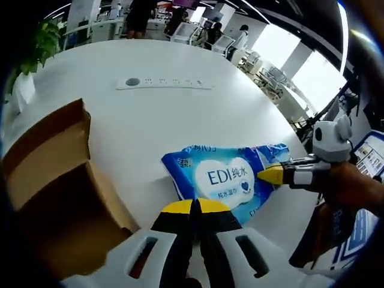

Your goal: Operate the shoe box by opening the lid, removing the specified soft item, and placing it in the target area until the item is outside and the box remains undamaged.

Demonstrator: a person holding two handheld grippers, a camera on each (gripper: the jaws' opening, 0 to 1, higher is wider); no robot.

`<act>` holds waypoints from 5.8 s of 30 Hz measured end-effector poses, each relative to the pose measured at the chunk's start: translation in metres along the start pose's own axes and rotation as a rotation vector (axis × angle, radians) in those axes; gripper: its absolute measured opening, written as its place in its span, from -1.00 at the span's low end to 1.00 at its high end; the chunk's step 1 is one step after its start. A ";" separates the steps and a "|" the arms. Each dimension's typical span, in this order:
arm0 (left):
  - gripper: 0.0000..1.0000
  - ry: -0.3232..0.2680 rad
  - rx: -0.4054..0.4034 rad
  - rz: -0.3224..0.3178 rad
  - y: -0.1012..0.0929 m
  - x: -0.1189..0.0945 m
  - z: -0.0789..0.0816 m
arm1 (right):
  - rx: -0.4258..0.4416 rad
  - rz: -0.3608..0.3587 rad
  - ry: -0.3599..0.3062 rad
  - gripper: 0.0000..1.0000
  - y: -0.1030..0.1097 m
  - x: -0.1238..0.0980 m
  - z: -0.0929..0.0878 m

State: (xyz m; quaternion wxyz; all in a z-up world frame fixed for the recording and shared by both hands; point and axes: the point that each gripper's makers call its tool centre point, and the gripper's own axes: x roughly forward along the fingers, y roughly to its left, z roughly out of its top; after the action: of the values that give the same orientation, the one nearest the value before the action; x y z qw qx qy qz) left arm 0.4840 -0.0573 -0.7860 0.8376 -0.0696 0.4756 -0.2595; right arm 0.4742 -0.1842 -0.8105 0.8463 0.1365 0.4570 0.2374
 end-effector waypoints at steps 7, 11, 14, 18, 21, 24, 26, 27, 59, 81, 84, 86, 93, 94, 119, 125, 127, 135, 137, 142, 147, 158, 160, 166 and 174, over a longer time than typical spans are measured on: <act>-1.00 0.026 0.043 0.036 0.002 0.004 -0.002 | -0.008 -0.013 0.004 -1.00 -0.001 0.003 -0.001; -1.00 0.037 0.048 0.054 0.002 0.008 -0.003 | -0.010 -0.023 0.006 -1.00 -0.003 0.005 0.000; -1.00 0.048 0.067 0.064 0.004 0.009 -0.005 | -0.007 -0.029 0.011 -1.00 -0.004 0.006 -0.001; -1.00 0.061 0.066 0.077 0.002 0.010 -0.006 | 0.000 -0.037 0.017 -1.00 -0.005 0.008 -0.003; -1.00 0.066 0.055 0.082 0.004 0.009 -0.007 | 0.004 -0.041 0.012 -1.00 -0.005 0.009 -0.002; -1.00 0.083 0.051 0.087 0.004 0.010 -0.009 | 0.007 -0.044 0.005 -1.00 -0.007 0.009 0.000; -1.00 0.102 0.058 0.088 0.003 0.012 -0.011 | 0.014 -0.047 -0.001 -1.00 -0.007 0.008 0.002; -1.00 0.107 0.058 0.089 0.003 0.012 -0.011 | 0.013 -0.048 -0.002 -1.00 -0.008 0.008 0.002; -0.88 0.088 0.060 0.064 0.002 -0.010 -0.012 | 0.045 -0.094 -0.025 -1.00 -0.008 -0.014 -0.006; -0.78 0.023 0.081 -0.009 -0.010 -0.038 -0.004 | 0.105 -0.096 -0.062 -0.94 0.003 -0.031 -0.007; -0.75 0.008 0.090 -0.025 -0.011 -0.044 -0.001 | 0.099 -0.093 -0.071 -0.92 0.008 -0.033 -0.004; -0.73 0.001 0.096 -0.026 -0.009 -0.048 0.000 | 0.095 -0.093 -0.074 -0.90 0.011 -0.034 -0.003; -0.70 -0.024 0.096 -0.036 0.001 -0.060 0.000 | 0.077 -0.074 -0.089 -0.83 0.029 -0.037 -0.002; -0.70 -0.026 0.096 -0.036 0.002 -0.061 0.000 | 0.079 -0.073 -0.091 -0.82 0.031 -0.037 -0.002; -0.58 -0.111 0.042 -0.040 0.036 -0.124 -0.014 | 0.053 -0.006 -0.126 -0.67 0.091 -0.034 0.006; -0.57 -0.130 0.021 -0.031 0.049 -0.142 -0.019 | 0.049 0.013 -0.126 -0.64 0.107 -0.028 0.005; -0.56 -0.133 0.017 -0.026 0.055 -0.147 -0.022 | 0.038 0.016 -0.118 -0.64 0.113 -0.025 0.003; -0.55 -0.155 -0.004 -0.006 0.083 -0.168 -0.028 | 0.020 0.037 -0.105 -0.64 0.134 -0.017 0.000; -0.55 -0.158 -0.007 -0.004 0.087 -0.172 -0.029 | 0.019 0.044 -0.103 -0.64 0.139 -0.015 0.000; -0.53 -0.165 -0.010 0.002 0.100 -0.184 -0.034 | 0.007 0.053 -0.097 -0.62 0.150 -0.011 -0.002; -0.50 -0.169 -0.024 0.010 0.111 -0.194 -0.039 | 0.002 0.064 -0.087 -0.59 0.162 -0.008 -0.006; -0.45 -0.205 -0.032 0.030 0.144 -0.220 -0.041 | -0.018 0.073 -0.082 -0.54 0.174 -0.005 -0.001; -0.45 -0.215 -0.033 0.034 0.149 -0.224 -0.039 | -0.030 0.080 -0.081 -0.52 0.177 -0.004 0.000; -0.43 -0.227 -0.045 0.039 0.163 -0.231 -0.042 | -0.077 0.116 -0.089 -0.46 0.200 -0.001 0.005; -0.37 -0.257 -0.064 0.036 0.176 -0.243 -0.047 | -0.145 0.157 -0.075 -0.37 0.225 0.007 0.002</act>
State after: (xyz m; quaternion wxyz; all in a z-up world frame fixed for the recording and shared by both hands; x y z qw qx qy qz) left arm 0.4092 0.2210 -0.6909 0.8935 -0.1206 0.3735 -0.2182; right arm 0.4172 0.0108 -0.7137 0.8492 0.1189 0.3947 0.3302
